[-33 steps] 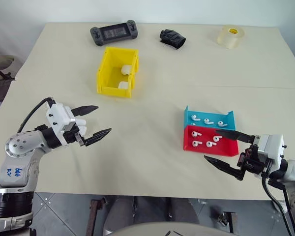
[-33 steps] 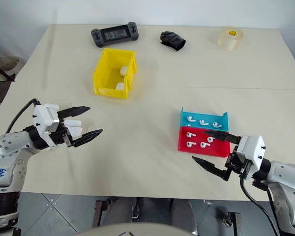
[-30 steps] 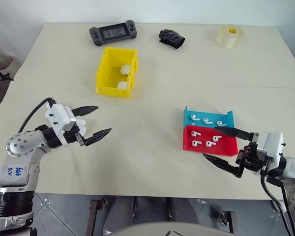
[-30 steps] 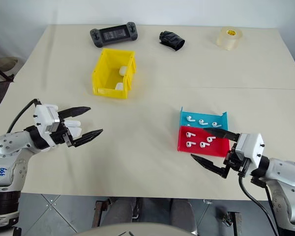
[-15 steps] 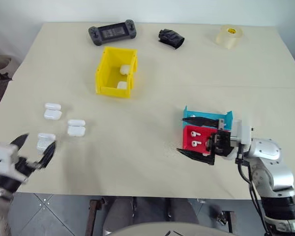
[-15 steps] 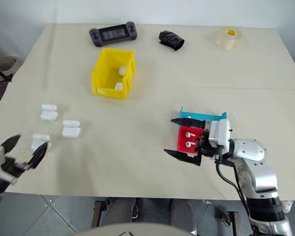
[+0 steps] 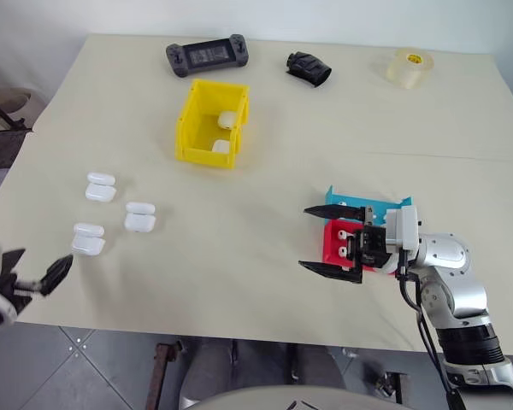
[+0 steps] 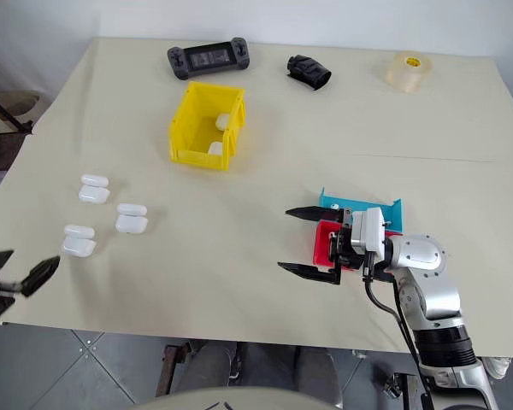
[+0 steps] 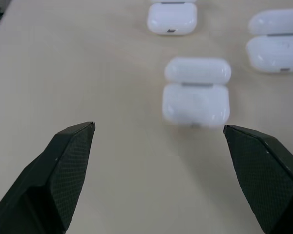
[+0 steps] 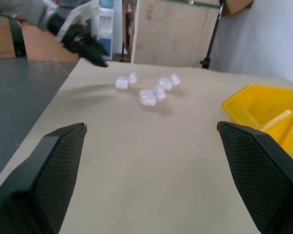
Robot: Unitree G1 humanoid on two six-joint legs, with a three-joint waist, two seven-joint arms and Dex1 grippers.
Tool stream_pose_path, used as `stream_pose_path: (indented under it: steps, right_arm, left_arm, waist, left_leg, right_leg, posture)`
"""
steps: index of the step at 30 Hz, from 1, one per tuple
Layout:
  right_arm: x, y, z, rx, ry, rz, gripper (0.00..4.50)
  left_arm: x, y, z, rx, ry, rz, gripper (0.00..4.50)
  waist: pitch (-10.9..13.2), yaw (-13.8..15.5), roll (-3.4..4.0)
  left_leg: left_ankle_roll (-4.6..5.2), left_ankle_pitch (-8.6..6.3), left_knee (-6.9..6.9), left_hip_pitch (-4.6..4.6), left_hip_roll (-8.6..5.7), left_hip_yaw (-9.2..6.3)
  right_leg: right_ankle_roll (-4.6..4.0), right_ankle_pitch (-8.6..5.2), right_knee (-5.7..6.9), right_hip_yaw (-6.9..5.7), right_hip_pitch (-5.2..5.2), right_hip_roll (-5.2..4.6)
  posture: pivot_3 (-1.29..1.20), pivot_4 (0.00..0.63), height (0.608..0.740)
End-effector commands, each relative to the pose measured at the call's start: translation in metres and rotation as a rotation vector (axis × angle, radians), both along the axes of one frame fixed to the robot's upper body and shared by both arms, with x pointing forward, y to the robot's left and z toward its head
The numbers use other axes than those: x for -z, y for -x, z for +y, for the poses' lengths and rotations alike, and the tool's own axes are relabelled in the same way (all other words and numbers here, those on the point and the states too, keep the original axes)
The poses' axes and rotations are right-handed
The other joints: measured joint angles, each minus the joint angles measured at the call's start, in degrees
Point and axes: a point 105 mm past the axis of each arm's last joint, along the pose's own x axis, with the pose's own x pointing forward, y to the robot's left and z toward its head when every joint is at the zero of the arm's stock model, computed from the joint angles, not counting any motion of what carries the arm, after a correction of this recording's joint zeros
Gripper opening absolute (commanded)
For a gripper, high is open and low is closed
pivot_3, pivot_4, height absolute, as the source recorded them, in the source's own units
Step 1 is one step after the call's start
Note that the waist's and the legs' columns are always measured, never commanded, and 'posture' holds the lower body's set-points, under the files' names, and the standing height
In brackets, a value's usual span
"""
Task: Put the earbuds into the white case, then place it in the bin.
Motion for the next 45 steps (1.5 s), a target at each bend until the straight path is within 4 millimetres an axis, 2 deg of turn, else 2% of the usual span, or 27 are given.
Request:
stream_pose_path:
  steps: [1,7,13,19,24,31,34,37,38,41,43,45]
  right_arm:
    - [-0.007,0.005,0.000,-0.003,-0.017,-0.024,4.50]
    - [-0.009,0.009,0.006,0.000,-0.031,-0.028,4.50]
    - [-0.010,0.012,0.004,0.022,-0.033,-0.029,4.50]
    - [-0.010,0.013,0.005,0.042,-0.041,-0.031,4.50]
    - [-0.009,0.014,0.006,0.051,-0.045,-0.031,4.50]
    - [-0.008,0.014,0.006,0.058,-0.047,-0.031,4.50]
    - [-0.008,0.013,0.006,0.063,-0.049,-0.032,4.50]
    - [-0.008,0.012,0.006,0.070,-0.053,-0.034,4.50]
    - [-0.008,0.011,0.006,0.071,-0.054,-0.035,4.50]
    - [-0.007,0.011,0.006,0.074,-0.055,-0.035,4.50]
    - [-0.006,0.009,0.004,0.086,-0.055,-0.035,4.50]
    - [-0.006,0.008,0.002,0.096,-0.054,-0.033,4.50]
  left_arm:
    - [-0.002,-0.010,0.006,-0.050,-0.036,0.166,4.48]
    - [0.000,-0.020,-0.010,0.007,0.007,0.440,4.48]
    - [-0.004,-0.022,-0.017,0.009,-0.014,0.527,4.48]
    - [0.014,-0.018,-0.011,-0.031,-0.007,0.619,4.48]
    - [0.024,-0.027,-0.009,-0.039,0.012,0.608,4.48]
    - [0.026,-0.038,-0.011,-0.047,0.062,0.590,4.48]
    - [0.028,-0.032,-0.011,-0.038,0.051,0.628,3.90]
    - [0.028,-0.026,-0.012,-0.024,0.056,0.653,2.95]
    - [0.027,-0.026,-0.012,-0.021,0.053,0.653,2.78]
    - [0.023,-0.028,-0.009,-0.025,0.039,0.622,2.76]
    - [0.008,-0.035,-0.010,0.018,0.078,0.511,2.76]
    - [-0.012,-0.039,-0.024,0.162,0.116,0.363,2.76]
  waist:
    - [0.01,-0.59,0.02]
    - [0.04,-2.38,0.07]
    - [0.04,-2.71,0.07]
    - [0.05,-2.65,0.07]
    - [0.04,-2.53,0.08]
    - [0.04,-1.27,0.09]
    - [0.04,-1.24,0.09]
    - [0.04,-1.48,0.09]
    - [0.04,-1.61,0.09]
    - [0.04,-1.63,0.09]
    - [0.04,-1.58,0.08]
    - [0.05,-1.56,0.07]
  left_leg:
    - [0.00,0.00,-0.04,0.00,-0.03,0.01]
    - [0.00,0.00,-0.20,-0.04,-0.04,0.11]
    - [0.00,0.00,-0.18,-0.16,-0.04,0.22]
    - [-0.01,0.03,-0.11,-0.15,-0.05,0.52]
    - [-0.03,0.05,-0.12,-0.15,-0.02,0.56]
    - [0.00,0.10,-0.05,-0.12,-0.10,0.63]
    - [-0.01,0.12,-0.05,-0.11,-0.10,0.63]
    - [-0.01,0.13,-0.07,-0.10,-0.07,0.65]
    - [-0.01,0.13,-0.10,-0.09,-0.07,0.70]
    - [-0.01,0.13,-0.11,-0.10,-0.02,0.74]
    - [0.00,0.12,-0.11,-0.10,-0.03,0.75]
    - [0.01,0.12,-0.10,-0.12,-0.02,0.75]
  right_leg:
    - [0.00,0.00,0.00,0.00,-0.04,0.02]
    - [-0.01,-0.01,0.25,-0.04,-0.36,0.15]
    - [-0.01,-0.01,0.34,-0.05,-0.56,0.19]
    - [-0.01,-0.01,0.62,0.07,-0.75,0.18]
    - [-0.01,-0.01,0.70,0.14,-0.85,0.15]
    - [-0.01,-0.01,0.92,0.16,-0.88,0.10]
    - [-0.01,-0.01,0.94,0.18,-0.89,0.10]
    - [-0.01,-0.01,0.95,0.20,-0.90,0.10]
    - [-0.01,-0.02,0.95,0.26,-0.92,0.10]
    - [-0.01,-0.02,0.95,0.27,-0.96,0.13]
    - [-0.01,-0.02,0.95,0.27,-0.96,0.13]
    - [-0.01,-0.02,0.92,0.27,-0.98,0.11]
  posture:
    - [0.00,0.150,0.740]
    - [0.00,0.150,0.740]
    - [0.00,0.150,0.740]
    - [0.00,0.150,0.740]
    - [0.00,0.150,0.740]
    - [0.00,0.150,0.740]
    - [0.00,0.150,0.740]
    - [0.00,0.150,0.740]
    - [0.00,0.150,0.740]
    - [0.00,0.150,0.740]
    - [0.00,0.150,0.740]
    - [0.00,0.150,0.740]
